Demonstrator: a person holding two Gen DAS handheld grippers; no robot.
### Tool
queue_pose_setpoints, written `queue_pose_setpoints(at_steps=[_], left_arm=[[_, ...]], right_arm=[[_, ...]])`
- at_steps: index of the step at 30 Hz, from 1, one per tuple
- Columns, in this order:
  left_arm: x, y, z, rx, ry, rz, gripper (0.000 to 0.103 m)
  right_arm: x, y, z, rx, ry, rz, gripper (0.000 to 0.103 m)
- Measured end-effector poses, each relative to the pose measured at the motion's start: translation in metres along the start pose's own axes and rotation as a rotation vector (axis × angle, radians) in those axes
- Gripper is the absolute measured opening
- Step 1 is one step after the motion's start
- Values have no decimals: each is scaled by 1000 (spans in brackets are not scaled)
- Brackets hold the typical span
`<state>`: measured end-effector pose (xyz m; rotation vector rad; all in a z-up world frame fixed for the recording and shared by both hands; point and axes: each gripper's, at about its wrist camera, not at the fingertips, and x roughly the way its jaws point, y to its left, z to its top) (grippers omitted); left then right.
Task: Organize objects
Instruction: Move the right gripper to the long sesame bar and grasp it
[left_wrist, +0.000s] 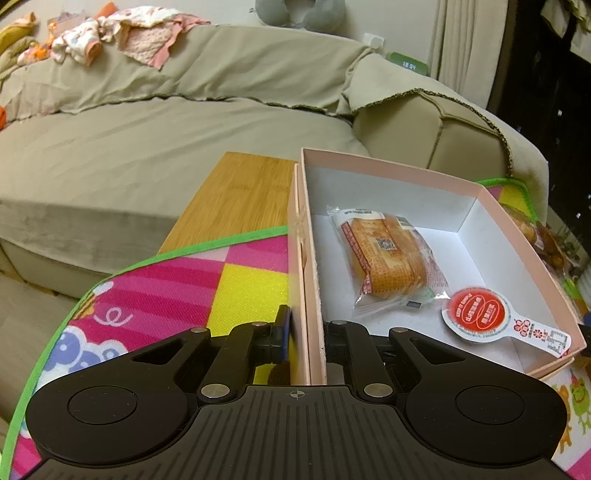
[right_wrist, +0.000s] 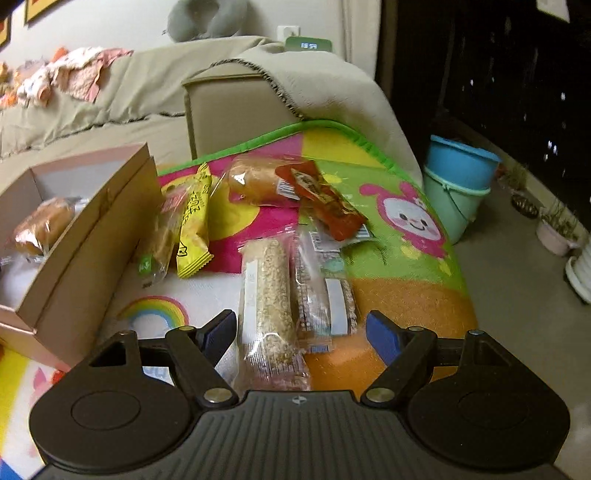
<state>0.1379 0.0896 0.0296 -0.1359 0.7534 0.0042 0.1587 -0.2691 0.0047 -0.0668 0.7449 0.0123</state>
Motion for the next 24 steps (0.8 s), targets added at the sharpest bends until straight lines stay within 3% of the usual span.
queue_pose_setpoints(at_steps=[7,10,14,17,24], left_arm=[[-6,-10,0,56,-40,33,12],[-3,-9,0,55,-29,29,12],[0,-6,0,41,-7,15,12],[1,-6,0,45,-7,14,12],[1,0,0,30,2,-12,13]], right_arm=[[-12,20,9,-133,-55,-51,72],[-10,25,17,-150,-28,-12,56],[5,31,19,-161,30,4,51],[1,34,19,-169,36,0,28],[-46,26,13,-102,96,113,28]])
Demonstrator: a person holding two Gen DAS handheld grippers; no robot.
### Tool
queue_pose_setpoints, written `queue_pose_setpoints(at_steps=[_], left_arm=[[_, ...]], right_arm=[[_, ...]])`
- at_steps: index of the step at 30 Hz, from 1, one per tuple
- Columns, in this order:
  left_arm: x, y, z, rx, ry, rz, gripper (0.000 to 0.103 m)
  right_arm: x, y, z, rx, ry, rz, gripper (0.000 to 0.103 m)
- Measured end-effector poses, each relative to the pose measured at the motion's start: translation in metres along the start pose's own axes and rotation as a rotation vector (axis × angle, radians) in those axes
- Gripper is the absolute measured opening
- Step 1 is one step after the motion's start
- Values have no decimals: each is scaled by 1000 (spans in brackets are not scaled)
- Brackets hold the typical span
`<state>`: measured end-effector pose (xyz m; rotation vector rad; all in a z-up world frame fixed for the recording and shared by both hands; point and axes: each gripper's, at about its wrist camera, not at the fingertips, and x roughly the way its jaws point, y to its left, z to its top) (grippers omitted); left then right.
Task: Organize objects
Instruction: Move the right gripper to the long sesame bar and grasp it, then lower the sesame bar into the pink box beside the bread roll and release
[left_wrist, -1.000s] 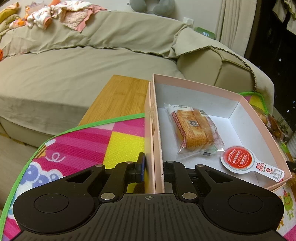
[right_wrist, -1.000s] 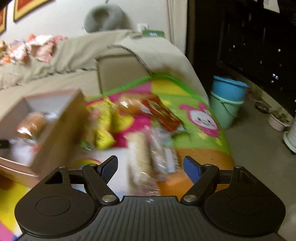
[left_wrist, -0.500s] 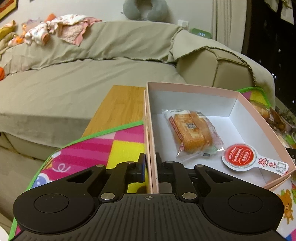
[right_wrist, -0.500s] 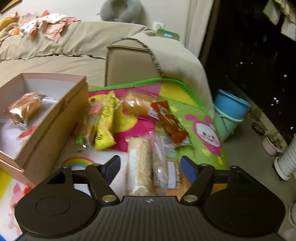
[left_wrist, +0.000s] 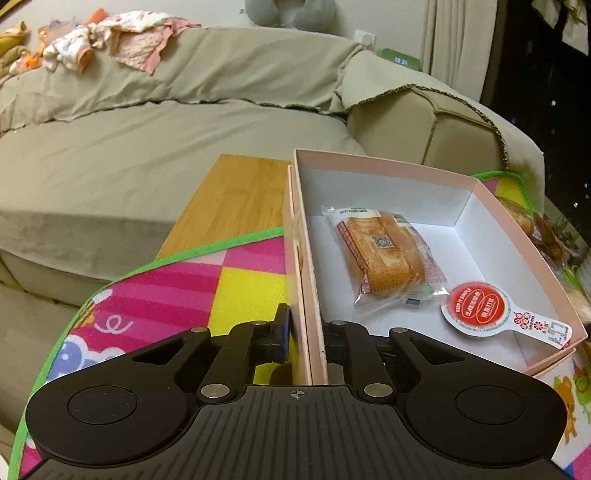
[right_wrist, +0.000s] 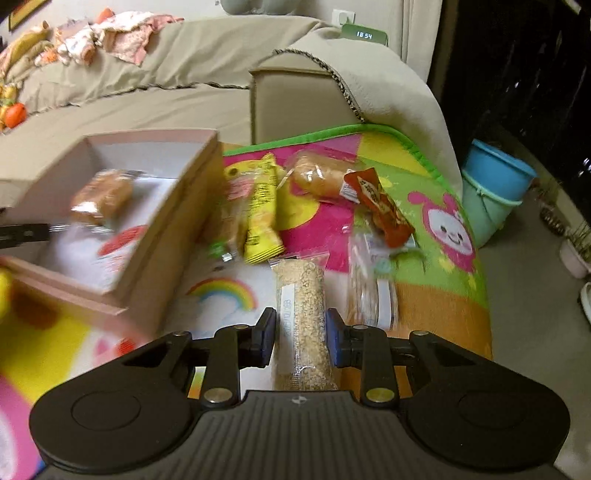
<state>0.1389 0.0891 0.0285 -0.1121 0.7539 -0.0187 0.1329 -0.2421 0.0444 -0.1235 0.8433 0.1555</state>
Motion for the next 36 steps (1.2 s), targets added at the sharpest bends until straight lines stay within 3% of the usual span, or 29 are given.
queue_pose_setpoints(at_steps=[6,12,15,19,23,27,31,36], left_arm=[[0,0,0,-1,-3,-2,13],[0,1,0,-5,-4,-10,13],[0,2,1,-7,-2,-15,13],[0,2,1,-8,-2,-16,13],[1,3,1,-10,-2,-18,13],[1,3,2,-7,0,-21,14],[1,4,2,-5,1,-22,14],[1,4,2,-7,1,-26,14]], right_arm=[[-73,11,2,41,-52,126,28],[-110,45,45,30,-162,292,28],[-97,70,71,26,-182,360,28],[-55,112,99,9,-140,387,28],[-12,142,120,71,-83,414,28],[18,165,129,80,-75,398,29],[17,161,123,81,-84,419,29],[8,119,121,115,-118,363,30]])
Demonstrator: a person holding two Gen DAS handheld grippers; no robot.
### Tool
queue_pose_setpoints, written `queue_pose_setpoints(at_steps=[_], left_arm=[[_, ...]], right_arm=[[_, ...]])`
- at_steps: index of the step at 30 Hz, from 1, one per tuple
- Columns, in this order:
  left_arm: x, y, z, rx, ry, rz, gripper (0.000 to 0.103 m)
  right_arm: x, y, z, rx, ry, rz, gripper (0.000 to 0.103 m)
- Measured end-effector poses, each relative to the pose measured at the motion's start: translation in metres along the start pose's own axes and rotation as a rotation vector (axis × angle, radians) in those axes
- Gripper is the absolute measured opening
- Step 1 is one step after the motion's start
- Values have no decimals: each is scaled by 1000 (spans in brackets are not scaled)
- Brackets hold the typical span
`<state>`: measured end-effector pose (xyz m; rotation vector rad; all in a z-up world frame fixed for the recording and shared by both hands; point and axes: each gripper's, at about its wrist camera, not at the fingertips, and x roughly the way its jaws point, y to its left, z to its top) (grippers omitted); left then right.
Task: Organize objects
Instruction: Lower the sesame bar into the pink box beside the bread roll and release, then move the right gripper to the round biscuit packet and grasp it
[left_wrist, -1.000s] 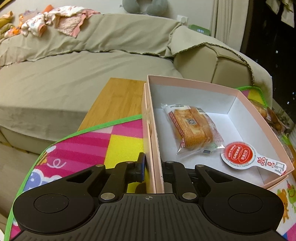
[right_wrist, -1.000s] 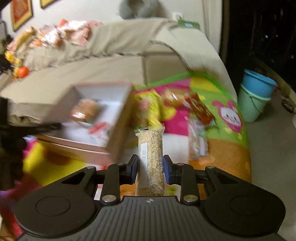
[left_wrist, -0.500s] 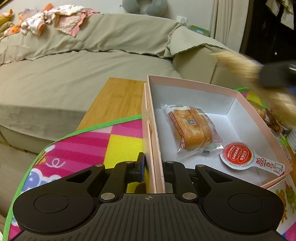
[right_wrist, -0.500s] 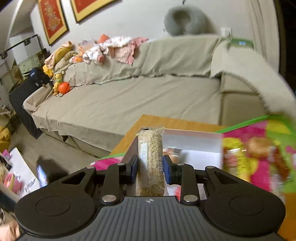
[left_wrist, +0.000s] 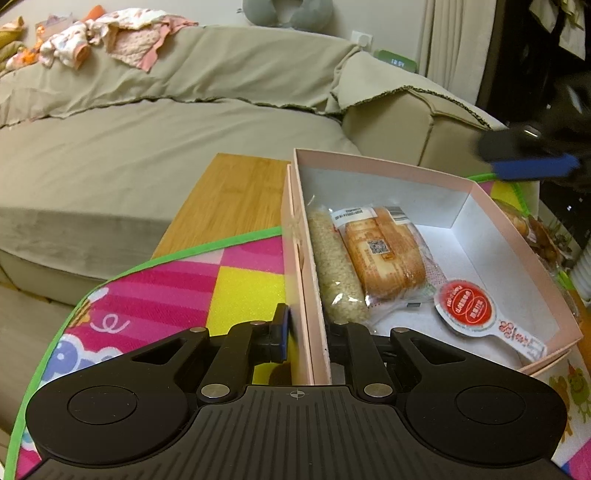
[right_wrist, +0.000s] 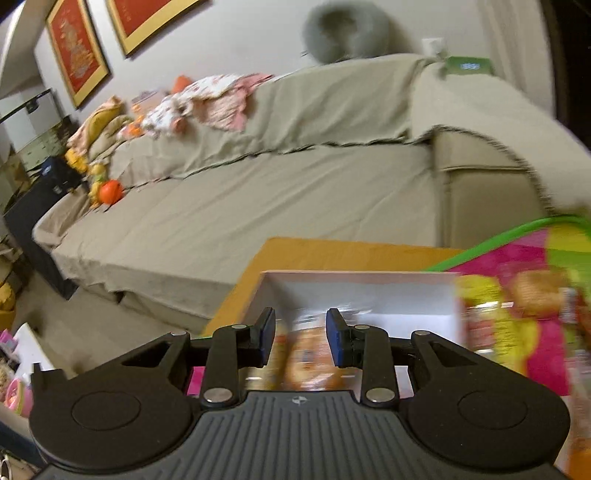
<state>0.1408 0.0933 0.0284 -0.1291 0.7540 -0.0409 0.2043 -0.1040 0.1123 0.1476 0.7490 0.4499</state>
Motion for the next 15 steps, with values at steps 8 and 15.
queue_pose_setpoints(at_steps=[8,15], left_arm=[[0,0,-1,-1,2,2,14],[-1,-1,-2,5,6,8,13]], right_arm=[[-33,-94,-5,98,-49,-168,33],[-12,-150,-21,175,-4,-198,34]])
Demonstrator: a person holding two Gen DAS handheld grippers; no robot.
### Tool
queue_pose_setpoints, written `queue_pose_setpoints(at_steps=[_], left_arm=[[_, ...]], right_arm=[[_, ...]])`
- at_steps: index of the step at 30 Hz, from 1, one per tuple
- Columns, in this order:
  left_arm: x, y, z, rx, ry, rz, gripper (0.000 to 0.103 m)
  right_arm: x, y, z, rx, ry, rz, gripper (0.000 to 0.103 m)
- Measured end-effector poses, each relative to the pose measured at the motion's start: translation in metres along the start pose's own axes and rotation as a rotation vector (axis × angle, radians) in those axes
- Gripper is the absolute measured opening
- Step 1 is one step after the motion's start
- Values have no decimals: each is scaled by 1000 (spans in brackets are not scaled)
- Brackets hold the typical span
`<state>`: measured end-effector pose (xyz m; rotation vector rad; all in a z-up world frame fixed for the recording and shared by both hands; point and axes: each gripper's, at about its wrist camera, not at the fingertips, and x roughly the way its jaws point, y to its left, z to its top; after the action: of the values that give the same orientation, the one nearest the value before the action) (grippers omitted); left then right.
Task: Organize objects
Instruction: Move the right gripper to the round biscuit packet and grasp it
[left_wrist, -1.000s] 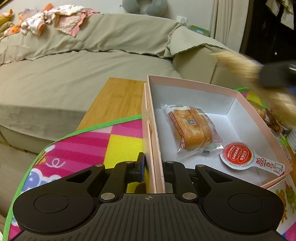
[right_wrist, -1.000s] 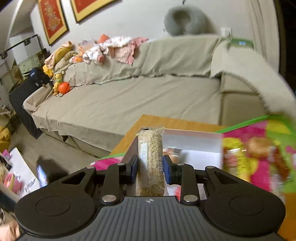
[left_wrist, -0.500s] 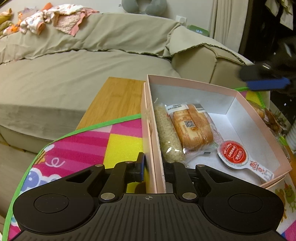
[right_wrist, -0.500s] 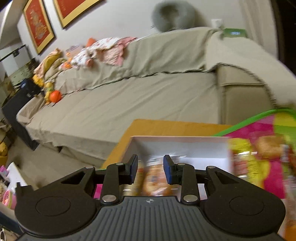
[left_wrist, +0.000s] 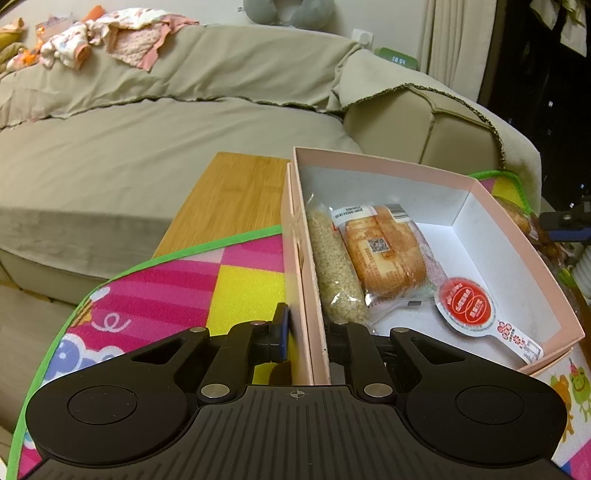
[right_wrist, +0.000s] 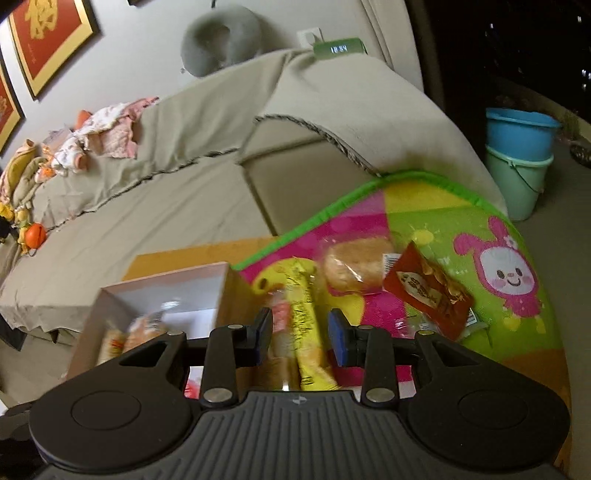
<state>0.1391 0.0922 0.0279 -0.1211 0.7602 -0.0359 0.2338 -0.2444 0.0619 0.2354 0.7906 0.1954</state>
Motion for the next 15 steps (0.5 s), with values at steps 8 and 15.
queue_pose_setpoints(at_steps=[8,15], left_arm=[[0,-2,0,19,11,15,13],[0,-3,-1,20,14,19,13]], right_arm=[[60,11,-9,-66,52,-30,53],[56,1,-18,-57,122,41,34]])
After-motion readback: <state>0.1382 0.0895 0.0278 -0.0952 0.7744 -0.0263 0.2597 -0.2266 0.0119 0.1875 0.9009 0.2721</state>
